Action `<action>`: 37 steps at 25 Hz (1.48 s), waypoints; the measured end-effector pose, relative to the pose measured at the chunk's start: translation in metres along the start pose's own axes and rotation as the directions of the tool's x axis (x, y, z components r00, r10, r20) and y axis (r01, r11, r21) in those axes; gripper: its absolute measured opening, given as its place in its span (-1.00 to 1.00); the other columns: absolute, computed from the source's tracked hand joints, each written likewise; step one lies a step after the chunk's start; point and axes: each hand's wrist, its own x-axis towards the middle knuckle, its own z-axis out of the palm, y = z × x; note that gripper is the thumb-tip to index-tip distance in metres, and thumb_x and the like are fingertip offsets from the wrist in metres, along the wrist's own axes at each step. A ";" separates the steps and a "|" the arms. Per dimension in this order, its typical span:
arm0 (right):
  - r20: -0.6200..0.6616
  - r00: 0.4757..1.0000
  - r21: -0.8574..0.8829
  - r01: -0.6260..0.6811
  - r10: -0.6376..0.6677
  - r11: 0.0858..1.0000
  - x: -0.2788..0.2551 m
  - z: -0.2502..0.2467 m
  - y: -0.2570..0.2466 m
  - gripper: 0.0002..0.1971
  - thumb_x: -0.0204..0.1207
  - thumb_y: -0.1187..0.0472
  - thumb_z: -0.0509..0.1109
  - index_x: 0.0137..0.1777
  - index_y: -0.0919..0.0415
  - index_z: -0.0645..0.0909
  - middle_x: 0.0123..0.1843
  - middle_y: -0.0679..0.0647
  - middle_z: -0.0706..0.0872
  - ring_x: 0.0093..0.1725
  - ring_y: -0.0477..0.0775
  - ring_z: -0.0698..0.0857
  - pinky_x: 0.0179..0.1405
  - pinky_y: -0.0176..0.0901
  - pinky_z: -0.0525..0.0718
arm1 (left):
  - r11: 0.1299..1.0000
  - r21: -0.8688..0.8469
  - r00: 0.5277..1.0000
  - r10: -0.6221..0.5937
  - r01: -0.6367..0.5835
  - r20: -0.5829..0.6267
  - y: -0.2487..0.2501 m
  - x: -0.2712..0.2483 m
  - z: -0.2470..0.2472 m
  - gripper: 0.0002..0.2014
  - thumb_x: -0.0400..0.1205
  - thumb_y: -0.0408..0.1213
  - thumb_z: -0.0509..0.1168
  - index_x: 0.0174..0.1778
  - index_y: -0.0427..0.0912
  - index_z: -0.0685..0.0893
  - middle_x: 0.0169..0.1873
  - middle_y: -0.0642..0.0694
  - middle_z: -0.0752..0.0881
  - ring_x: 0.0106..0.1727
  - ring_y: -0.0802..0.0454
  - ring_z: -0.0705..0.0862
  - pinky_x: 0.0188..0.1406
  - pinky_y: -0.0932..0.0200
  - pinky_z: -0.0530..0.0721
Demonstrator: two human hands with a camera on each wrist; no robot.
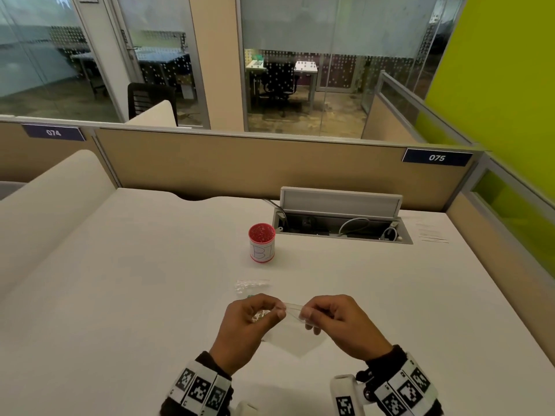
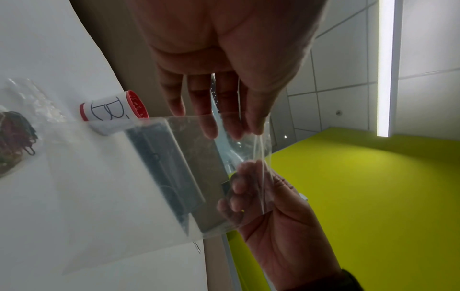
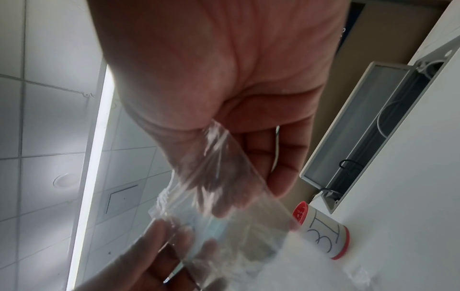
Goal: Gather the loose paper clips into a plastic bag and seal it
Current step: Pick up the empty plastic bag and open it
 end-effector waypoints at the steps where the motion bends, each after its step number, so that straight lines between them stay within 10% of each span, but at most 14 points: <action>1: 0.006 1.000 0.000 0.007 -0.007 1.000 0.002 0.001 -0.001 -0.81 0.59 0.22 0.37 -0.22 0.11 0.75 -0.34 0.05 0.77 -0.35 -0.10 0.68 -0.24 -0.24 0.64 | 1.000 -0.019 1.000 -0.009 0.008 -0.024 0.000 0.000 -0.001 -0.85 0.41 -0.13 0.47 -0.23 -0.12 0.82 -0.23 -0.09 0.82 -0.13 0.04 0.76 -0.09 0.28 0.64; 24: -0.156 0.936 -0.244 0.273 -0.315 0.931 0.030 0.037 -0.013 -0.91 0.41 0.13 0.42 -0.31 -0.02 0.65 -0.37 -0.12 0.70 -0.32 -0.09 0.65 -0.30 -0.22 0.64 | 0.989 0.099 0.982 0.120 -0.106 -0.144 -0.001 0.004 -0.002 -0.79 0.47 -0.07 0.32 -0.19 -0.09 0.78 -0.26 -0.06 0.80 -0.14 -0.07 0.75 -0.07 0.02 0.72; 37: -0.186 0.949 -0.209 0.215 -0.254 0.954 0.025 0.022 -0.006 -0.92 0.33 0.09 0.36 -0.33 0.01 0.65 -0.37 -0.14 0.72 -0.27 -0.06 0.69 -0.22 -0.23 0.67 | 0.998 -0.053 0.976 0.034 -0.046 -0.216 0.000 0.006 -0.011 -0.76 0.40 -0.01 0.37 -0.24 -0.11 0.77 -0.26 -0.15 0.79 -0.15 -0.15 0.73 -0.05 -0.03 0.67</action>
